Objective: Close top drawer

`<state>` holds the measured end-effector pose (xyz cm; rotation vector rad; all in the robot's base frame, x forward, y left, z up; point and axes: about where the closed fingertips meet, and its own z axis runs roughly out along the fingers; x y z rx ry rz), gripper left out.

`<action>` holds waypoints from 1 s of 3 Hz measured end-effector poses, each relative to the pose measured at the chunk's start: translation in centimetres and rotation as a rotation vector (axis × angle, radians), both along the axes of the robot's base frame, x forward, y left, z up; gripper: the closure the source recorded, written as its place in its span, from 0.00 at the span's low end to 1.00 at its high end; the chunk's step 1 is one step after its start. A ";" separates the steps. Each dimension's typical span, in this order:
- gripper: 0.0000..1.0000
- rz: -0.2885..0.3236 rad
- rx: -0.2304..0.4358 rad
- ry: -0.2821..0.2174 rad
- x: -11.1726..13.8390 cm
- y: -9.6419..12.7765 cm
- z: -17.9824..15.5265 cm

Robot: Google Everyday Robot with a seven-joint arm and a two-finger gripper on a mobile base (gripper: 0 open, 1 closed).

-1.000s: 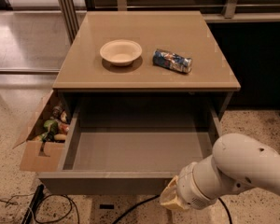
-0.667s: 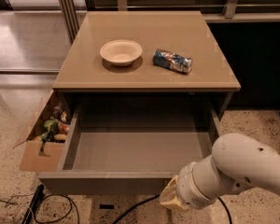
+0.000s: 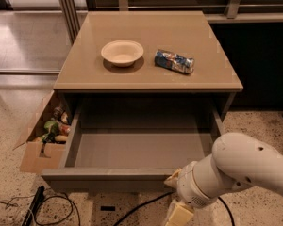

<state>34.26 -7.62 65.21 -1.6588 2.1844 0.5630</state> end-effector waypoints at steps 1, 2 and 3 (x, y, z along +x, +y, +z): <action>0.01 -0.002 0.002 -0.012 0.8 0.1 0.0; 0.23 -0.018 0.041 -0.051 6.7 0.4 0.1; 0.47 -0.033 0.057 -0.071 12.8 0.1 -0.9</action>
Offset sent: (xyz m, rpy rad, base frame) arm 0.1710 0.0069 0.0014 0.1128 -0.1160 -0.0524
